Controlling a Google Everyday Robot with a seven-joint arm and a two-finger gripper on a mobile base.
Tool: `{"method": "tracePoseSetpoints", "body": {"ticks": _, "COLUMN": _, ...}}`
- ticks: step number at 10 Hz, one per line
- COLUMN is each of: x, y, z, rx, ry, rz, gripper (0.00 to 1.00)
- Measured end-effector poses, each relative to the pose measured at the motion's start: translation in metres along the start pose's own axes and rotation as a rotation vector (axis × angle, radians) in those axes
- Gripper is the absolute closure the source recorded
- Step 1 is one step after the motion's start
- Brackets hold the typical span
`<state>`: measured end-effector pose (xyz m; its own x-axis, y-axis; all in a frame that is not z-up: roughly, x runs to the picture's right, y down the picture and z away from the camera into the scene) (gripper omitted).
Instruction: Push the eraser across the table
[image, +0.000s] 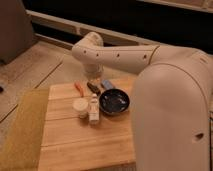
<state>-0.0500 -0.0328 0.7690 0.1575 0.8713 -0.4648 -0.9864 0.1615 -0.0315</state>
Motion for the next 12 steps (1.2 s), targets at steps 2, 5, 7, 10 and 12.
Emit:
{"method": "tracePoseSetpoints", "body": {"ticks": 2, "x": 0.0, "y": 0.0, "z": 0.0, "rx": 0.001, "ry": 0.0, "rz": 0.0, "gripper": 1.0}}
{"method": "tracePoseSetpoints", "body": {"ticks": 5, "x": -0.006, "y": -0.004, "z": 0.006, "rx": 0.002, "ry": 0.0, "rz": 0.004, "gripper": 1.0}}
{"method": "tracePoseSetpoints", "body": {"ticks": 7, "x": -0.032, "y": -0.011, "z": 0.021, "rx": 0.018, "ry": -0.028, "rz": -0.024, "gripper": 1.0}}
{"method": "tracePoseSetpoints", "body": {"ticks": 10, "x": -0.064, "y": -0.005, "z": 0.052, "rx": -0.008, "ry": -0.05, "rz": -0.071, "gripper": 1.0}}
{"method": "tracePoseSetpoints", "body": {"ticks": 12, "x": -0.07, "y": 0.008, "z": 0.07, "rx": -0.034, "ry": -0.035, "rz": -0.073, "gripper": 1.0}}
